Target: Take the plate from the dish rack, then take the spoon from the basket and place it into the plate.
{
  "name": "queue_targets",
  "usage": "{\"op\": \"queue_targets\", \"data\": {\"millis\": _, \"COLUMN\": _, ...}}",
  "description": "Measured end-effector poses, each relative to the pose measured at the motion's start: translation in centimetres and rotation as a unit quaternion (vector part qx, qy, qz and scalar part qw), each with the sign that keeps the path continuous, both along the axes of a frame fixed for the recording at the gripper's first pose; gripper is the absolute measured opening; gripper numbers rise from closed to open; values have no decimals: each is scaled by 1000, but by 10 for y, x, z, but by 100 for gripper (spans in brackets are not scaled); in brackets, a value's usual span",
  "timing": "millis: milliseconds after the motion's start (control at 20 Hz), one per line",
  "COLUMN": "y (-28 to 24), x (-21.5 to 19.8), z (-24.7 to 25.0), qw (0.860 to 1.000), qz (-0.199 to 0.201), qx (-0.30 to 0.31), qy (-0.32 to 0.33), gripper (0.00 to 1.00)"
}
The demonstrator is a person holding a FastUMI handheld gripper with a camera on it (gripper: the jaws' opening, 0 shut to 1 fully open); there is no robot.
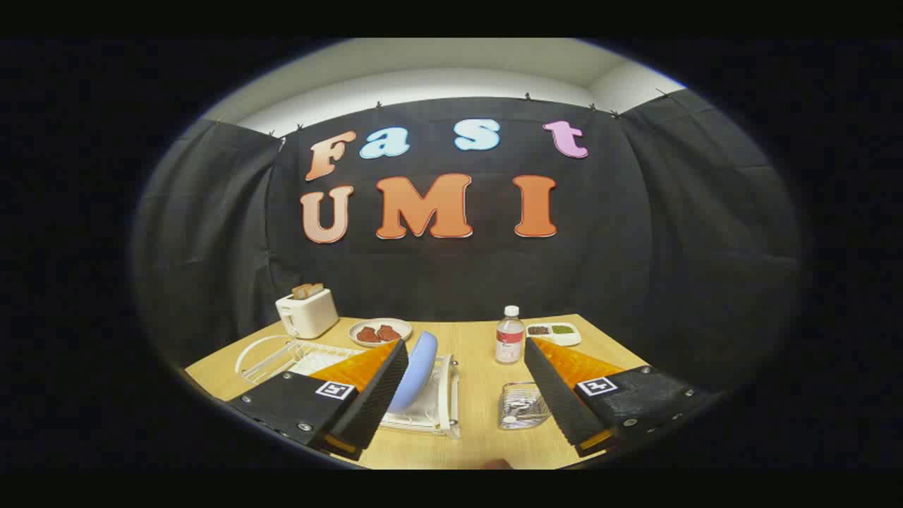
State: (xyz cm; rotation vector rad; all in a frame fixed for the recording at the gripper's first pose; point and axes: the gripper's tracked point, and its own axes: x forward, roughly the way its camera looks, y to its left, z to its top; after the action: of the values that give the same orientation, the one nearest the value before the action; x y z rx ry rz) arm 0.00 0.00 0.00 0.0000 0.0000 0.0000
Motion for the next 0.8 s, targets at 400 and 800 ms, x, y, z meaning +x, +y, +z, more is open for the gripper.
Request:
{"op": "queue_targets", "data": {"millis": 400, "y": -10, "x": 1, "z": -7, "qw": 1000, "qz": -11, "qx": 23, "qy": 13, "gripper": 99}}
{"op": "queue_targets", "data": {"millis": 800, "y": 4, "x": 6, "z": -17, "qw": 999, "qz": -5, "qx": 20, "qy": 32, "gripper": 99}}
